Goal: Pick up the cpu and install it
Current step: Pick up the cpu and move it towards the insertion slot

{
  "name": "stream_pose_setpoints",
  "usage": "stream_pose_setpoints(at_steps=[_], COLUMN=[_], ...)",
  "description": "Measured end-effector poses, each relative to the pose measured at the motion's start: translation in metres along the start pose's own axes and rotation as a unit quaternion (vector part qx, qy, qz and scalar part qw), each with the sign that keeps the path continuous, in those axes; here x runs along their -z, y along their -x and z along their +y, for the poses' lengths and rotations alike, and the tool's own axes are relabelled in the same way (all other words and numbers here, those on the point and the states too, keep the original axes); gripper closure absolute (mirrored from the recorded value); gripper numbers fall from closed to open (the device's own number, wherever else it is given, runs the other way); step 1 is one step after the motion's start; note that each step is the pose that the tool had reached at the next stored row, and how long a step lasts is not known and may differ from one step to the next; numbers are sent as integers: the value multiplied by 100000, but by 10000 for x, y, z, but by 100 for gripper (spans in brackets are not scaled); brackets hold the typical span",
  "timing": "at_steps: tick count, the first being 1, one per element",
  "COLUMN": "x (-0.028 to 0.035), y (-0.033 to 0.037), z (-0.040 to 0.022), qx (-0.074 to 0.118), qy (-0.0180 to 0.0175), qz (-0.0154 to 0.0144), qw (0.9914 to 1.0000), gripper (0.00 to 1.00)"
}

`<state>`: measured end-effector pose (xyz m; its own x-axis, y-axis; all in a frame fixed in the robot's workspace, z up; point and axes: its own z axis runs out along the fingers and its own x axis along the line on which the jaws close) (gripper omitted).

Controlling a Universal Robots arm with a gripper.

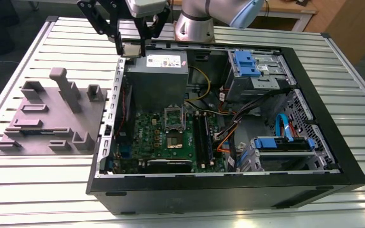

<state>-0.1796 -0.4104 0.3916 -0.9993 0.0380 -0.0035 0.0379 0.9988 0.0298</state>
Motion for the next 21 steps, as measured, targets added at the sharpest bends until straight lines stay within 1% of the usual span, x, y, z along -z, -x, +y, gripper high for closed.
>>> stream_pose_setpoints(at_steps=[21], x=[-1], y=[88], z=[3], qx=[2], qy=[5], qz=[-4], qw=[100000], gripper=[53])
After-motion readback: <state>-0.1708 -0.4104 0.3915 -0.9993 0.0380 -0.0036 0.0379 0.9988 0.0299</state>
